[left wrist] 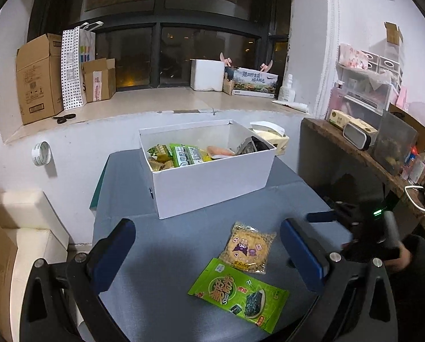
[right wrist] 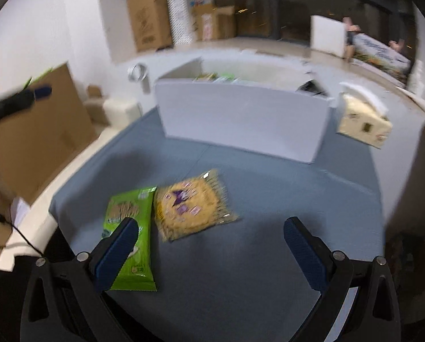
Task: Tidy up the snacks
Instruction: 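Withdraw both tools from the box back over the last two bags, then grasp the cartoon-print cookie bag with the right tool and lift it, then grasp the green seaweed bag with the left tool while the right holds the cookie bag, then lower both bags into the box and open both tools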
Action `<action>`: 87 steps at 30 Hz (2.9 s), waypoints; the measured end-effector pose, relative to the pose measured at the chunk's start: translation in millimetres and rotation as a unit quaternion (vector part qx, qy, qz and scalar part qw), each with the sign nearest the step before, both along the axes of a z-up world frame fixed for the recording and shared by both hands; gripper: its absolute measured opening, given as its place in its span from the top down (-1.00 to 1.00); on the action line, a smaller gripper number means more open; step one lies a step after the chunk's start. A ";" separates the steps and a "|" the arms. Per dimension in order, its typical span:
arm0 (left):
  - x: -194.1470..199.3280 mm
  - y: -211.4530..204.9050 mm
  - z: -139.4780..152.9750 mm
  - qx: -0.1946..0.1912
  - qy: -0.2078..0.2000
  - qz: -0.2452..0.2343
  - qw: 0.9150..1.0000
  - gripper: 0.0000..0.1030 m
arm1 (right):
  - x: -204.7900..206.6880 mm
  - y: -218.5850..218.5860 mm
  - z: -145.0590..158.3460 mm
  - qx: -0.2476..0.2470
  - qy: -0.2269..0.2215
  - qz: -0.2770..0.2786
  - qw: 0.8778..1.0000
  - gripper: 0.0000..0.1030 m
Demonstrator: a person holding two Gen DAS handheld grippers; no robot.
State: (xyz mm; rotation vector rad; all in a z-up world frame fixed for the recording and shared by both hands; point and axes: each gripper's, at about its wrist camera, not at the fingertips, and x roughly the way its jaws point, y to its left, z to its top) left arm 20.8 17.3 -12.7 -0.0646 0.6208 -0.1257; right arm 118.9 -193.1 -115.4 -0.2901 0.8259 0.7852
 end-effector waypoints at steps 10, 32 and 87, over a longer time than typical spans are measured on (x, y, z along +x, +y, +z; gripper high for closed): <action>-2.1 10.7 -19.0 -0.005 0.024 0.012 1.000 -1.00 | 31.1 56.0 -45.0 -0.082 -0.004 0.075 0.994 -1.00; -1.0 -4.9 -63.3 0.040 0.083 -0.027 0.995 -1.00 | 54.3 3.7 -27.7 0.032 0.033 0.017 0.999 0.68; 142.3 5.9 23.3 -0.006 0.010 0.007 1.000 -0.50 | 70.9 -27.0 72.9 0.150 0.006 -0.080 0.985 0.68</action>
